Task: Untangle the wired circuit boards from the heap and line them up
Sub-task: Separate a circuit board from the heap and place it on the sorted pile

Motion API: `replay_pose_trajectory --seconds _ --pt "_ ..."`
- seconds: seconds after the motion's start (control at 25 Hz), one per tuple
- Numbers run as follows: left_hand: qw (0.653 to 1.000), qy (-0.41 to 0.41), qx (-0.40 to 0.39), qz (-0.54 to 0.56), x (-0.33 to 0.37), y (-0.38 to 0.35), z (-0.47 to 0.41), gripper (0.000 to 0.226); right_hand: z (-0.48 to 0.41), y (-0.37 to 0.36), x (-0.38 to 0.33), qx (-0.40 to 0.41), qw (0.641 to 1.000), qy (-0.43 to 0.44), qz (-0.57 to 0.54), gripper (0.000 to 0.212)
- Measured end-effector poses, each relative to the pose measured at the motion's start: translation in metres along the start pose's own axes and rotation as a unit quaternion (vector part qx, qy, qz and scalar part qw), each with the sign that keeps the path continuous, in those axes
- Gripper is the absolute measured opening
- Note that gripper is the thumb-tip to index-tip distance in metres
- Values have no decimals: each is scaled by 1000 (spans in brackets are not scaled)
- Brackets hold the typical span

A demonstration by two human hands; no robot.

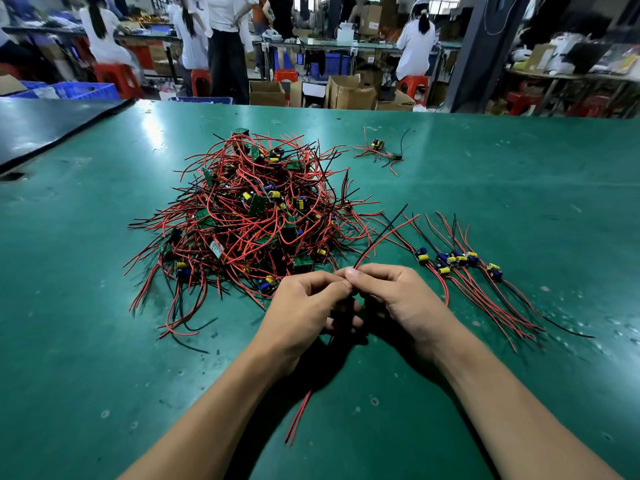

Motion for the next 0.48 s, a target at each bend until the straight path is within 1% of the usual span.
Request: replay_pose_trajectory --seconds 0.12,0.24,0.36,0.48 --pt "998 -7 3 -57 0 1 -1 15 -4 5 2 55 997 22 48 19" --pt "993 -14 -1 -116 1 0 -1 15 -9 11 0 125 987 40 90 18" --pt "991 -14 -16 -134 2 0 0 16 -13 19 -4 178 981 60 51 21" --pt "989 -13 -26 -148 3 -1 1 17 -15 24 -8 200 977 64 -25 22"
Point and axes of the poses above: each hand's wrist, its own z-axis away from the middle knuckle, its own y-axis out of the back of the hand, x = y × z, the point moved 2 cm from there along -z, towards the middle knuckle, and after that the axes turned 1 degree about -y, right-handed, at the moved point
